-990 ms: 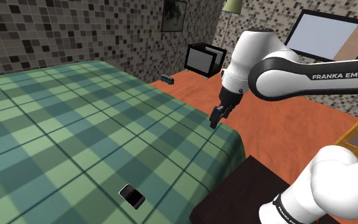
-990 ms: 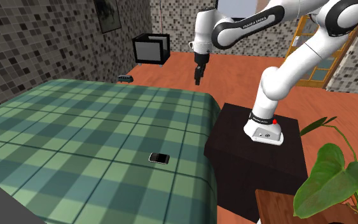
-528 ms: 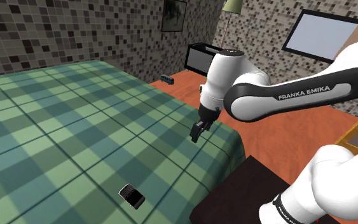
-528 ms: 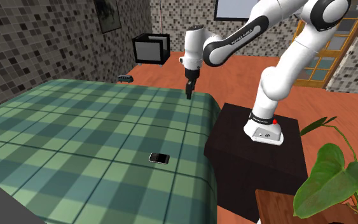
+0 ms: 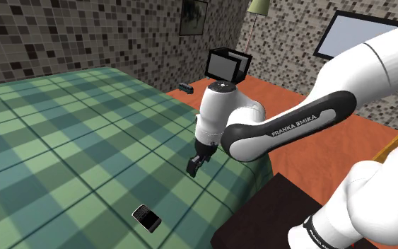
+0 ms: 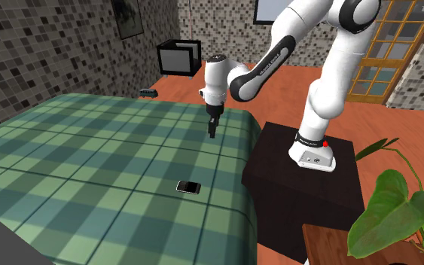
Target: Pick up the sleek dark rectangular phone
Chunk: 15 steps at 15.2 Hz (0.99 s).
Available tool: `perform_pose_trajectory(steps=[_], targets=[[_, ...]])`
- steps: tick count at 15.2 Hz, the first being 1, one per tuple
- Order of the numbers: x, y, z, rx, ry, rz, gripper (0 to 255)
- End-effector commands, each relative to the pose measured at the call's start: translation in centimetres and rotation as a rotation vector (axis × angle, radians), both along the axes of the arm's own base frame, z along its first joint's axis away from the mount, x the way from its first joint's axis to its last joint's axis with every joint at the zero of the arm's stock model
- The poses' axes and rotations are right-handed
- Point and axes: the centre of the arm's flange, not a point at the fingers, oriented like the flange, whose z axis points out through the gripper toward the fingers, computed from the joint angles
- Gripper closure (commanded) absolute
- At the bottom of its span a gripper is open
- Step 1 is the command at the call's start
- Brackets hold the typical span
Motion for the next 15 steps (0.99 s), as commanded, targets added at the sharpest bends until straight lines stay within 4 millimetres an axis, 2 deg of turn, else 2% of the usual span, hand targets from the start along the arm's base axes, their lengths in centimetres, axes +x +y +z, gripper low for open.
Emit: perform_pose_trajectory(steps=[1,15], targets=[[0.6,1.7,-2.0,0.003,0.001,0.017,0],[3.3,14.6,-14.7,0.010,0.008,0.135,0]])
